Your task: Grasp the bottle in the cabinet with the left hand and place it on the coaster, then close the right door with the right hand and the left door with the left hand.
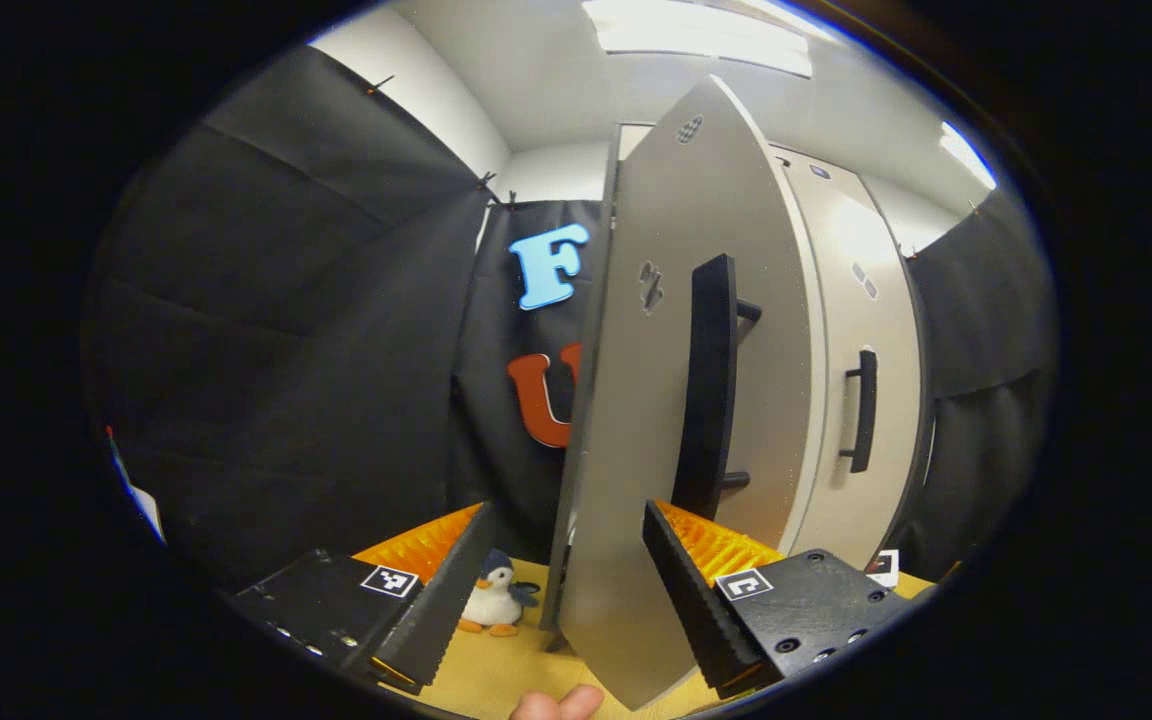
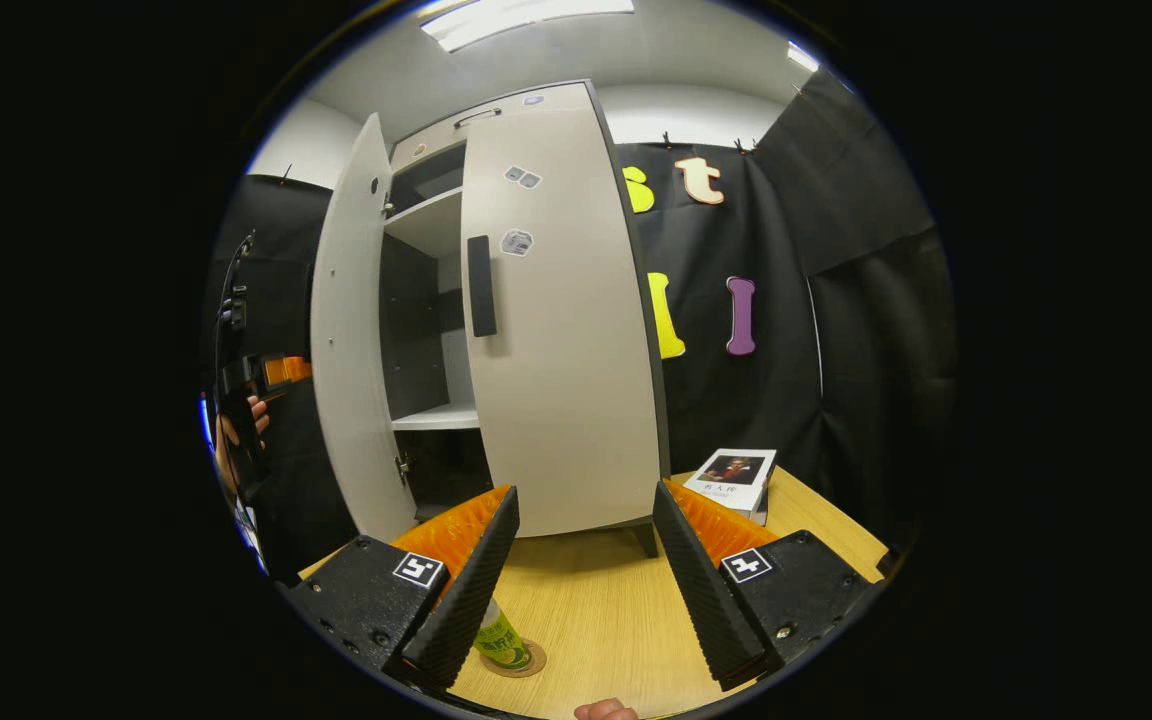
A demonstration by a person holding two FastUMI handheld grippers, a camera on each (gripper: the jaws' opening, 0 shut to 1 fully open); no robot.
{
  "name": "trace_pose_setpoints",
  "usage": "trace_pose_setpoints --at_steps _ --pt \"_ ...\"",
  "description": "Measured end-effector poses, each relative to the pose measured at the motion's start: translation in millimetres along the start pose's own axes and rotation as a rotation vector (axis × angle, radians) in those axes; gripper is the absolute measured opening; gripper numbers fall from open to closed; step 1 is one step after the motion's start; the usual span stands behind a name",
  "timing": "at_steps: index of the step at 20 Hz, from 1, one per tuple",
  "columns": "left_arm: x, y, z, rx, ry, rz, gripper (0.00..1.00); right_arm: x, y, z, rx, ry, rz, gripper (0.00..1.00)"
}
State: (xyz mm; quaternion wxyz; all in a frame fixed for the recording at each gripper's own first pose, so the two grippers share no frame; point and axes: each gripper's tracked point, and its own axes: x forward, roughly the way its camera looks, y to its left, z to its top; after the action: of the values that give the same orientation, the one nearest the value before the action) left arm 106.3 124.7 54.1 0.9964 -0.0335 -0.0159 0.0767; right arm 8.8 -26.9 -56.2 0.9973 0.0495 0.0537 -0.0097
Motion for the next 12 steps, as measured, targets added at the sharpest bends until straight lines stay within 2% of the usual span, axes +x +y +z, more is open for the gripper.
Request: trace_pose_setpoints --at_steps 1,2,4,5,11,12 --pt "3 -11 -2 -0.018 0.009 -0.027 0.99 -1 -1 1 0.001 -0.001 -0.006 0.83" --pt "4 -25 -1 -0.041 0.014 -0.067 0.95 -3 -4 1 -0.004 0.001 -0.013 0.83" --pt "7 -39 1 -0.06 0.012 -0.104 0.99 -9 -10 1 -0.024 -0.003 -0.03 0.83" --pt "8 -41 2 -0.055 0.003 -0.109 0.95 -11 -14 1 -0.035 -0.005 -0.04 0.83" --pt "-8 -56 -3 -0.02 -0.005 -0.138 0.95 -12 -20 3 -0.049 -0.01 -0.064 0.83" --pt "-12 -62 -6 -0.016 0.0 -0.16 0.91 -11 -21 6 -0.055 -0.013 -0.063 0.83"
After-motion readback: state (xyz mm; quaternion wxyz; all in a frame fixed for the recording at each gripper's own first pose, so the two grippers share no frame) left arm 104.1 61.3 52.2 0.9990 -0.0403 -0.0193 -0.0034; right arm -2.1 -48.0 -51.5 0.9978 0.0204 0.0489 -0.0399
